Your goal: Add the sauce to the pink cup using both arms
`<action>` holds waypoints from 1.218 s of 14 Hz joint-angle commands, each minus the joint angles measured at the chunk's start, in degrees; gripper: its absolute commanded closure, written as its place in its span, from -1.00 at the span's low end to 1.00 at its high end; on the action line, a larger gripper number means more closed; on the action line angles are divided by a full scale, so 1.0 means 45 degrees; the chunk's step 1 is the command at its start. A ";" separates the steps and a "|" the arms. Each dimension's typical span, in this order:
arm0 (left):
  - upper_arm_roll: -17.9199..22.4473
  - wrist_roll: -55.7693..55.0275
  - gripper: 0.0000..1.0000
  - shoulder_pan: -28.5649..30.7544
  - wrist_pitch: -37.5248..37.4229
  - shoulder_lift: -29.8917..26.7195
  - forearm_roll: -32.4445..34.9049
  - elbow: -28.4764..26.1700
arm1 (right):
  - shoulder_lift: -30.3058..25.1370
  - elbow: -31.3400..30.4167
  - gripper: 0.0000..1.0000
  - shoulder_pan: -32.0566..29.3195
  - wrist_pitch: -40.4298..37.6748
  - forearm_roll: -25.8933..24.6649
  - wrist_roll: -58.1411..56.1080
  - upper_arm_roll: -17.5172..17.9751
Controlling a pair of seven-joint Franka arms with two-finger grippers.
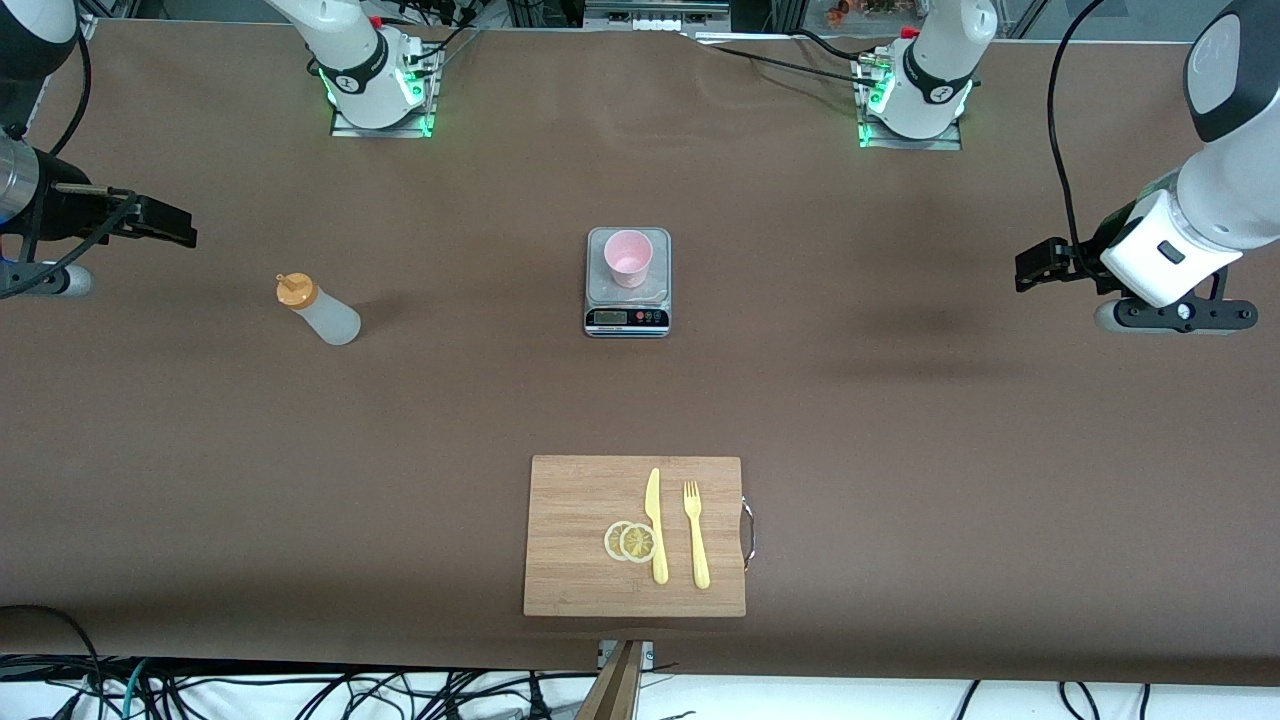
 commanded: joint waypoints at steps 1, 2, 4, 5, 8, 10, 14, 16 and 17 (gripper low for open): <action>-0.0089 0.0234 -1.00 0.0116 -0.0174 0.0105 0.0017 0.0307 | -0.0025 -0.0125 -1.00 -0.0109 0.0104 0.0135 0.0029 0.0022; -0.0089 0.0253 -1.00 0.0116 -0.0174 0.0105 0.0017 0.0307 | -0.0024 -0.0125 -1.00 -0.0109 0.0104 0.0135 0.0029 0.0022; -0.0089 0.0234 -1.00 0.0116 -0.0174 0.0105 0.0036 0.0307 | -0.0024 -0.0106 -1.00 -0.0109 0.0104 0.0135 0.0068 0.0041; -0.0089 0.0253 -1.00 0.0116 -0.0174 0.0105 0.0036 0.0307 | -0.0024 -0.0106 -1.00 -0.0109 0.0124 0.0135 0.0030 0.0022; -0.0089 0.0254 -1.00 0.0116 -0.0057 0.0105 -0.0042 0.0346 | -0.0024 -0.0106 -1.00 -0.0128 0.0124 0.0154 0.0029 0.0002; -0.0069 0.0254 -1.00 0.0116 -0.0018 0.0105 -0.0081 0.0346 | -0.0004 -0.0106 -1.00 -0.0128 0.0124 0.0154 0.0029 -0.0037; -0.0069 0.0234 -1.00 0.0116 -0.0018 0.0105 -0.0003 0.0346 | -0.0004 -0.0106 -1.00 -0.0128 0.0124 0.0154 0.0029 -0.0037; -0.0089 0.0234 -1.00 0.0116 -0.0018 0.0105 0.0036 0.0346 | -0.0004 -0.0125 -1.00 -0.0128 0.0144 0.0154 0.0029 -0.0056; -0.0089 0.0234 -1.00 0.0116 -0.0018 0.0105 0.0055 0.0346 | -0.0004 -0.0125 -1.00 -0.0167 0.0144 0.0154 0.0029 -0.0056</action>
